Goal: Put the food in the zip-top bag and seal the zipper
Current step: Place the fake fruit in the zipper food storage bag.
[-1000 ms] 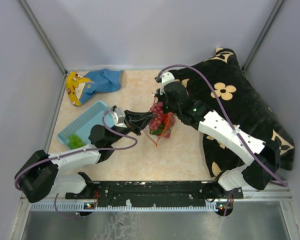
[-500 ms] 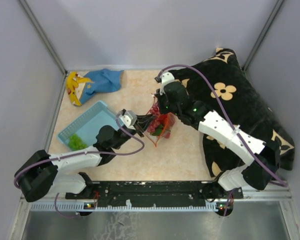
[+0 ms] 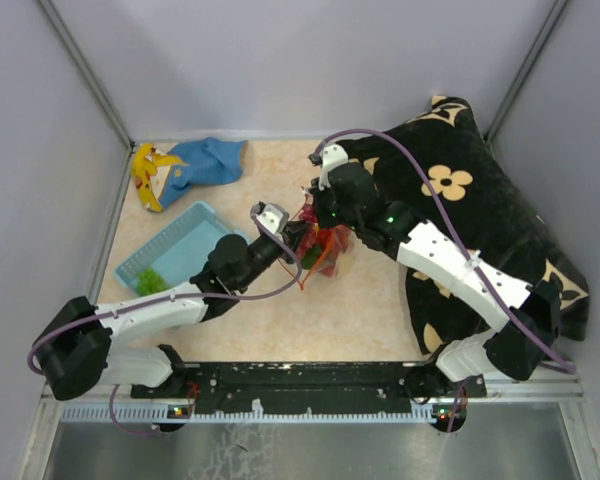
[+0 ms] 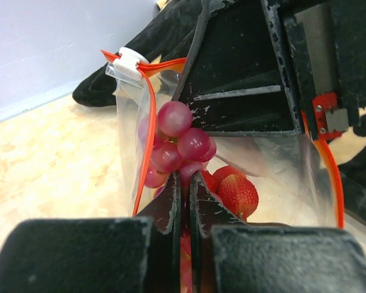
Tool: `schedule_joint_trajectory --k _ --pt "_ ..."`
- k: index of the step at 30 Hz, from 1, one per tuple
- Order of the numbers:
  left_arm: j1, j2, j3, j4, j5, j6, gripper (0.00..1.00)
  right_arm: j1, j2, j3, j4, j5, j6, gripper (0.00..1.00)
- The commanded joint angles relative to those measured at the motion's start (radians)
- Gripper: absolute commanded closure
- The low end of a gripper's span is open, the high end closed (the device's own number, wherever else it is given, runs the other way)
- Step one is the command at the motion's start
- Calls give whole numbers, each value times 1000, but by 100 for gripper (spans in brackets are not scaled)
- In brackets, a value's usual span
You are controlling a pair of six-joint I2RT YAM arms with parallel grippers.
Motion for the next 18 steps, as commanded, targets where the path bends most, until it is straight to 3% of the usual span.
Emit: schedule_joint_trajectory --k 1,11,18 --pt "-13 27 104 -122 -40 -40 100 11 -48 53 89 -50 15 100" --pt "-15 93 208 -222 -193 -107 99 12 -71 38 130 -100 33 100" --pt "-15 151 276 -219 -249 -124 87 12 -68 21 142 -84 41 100"
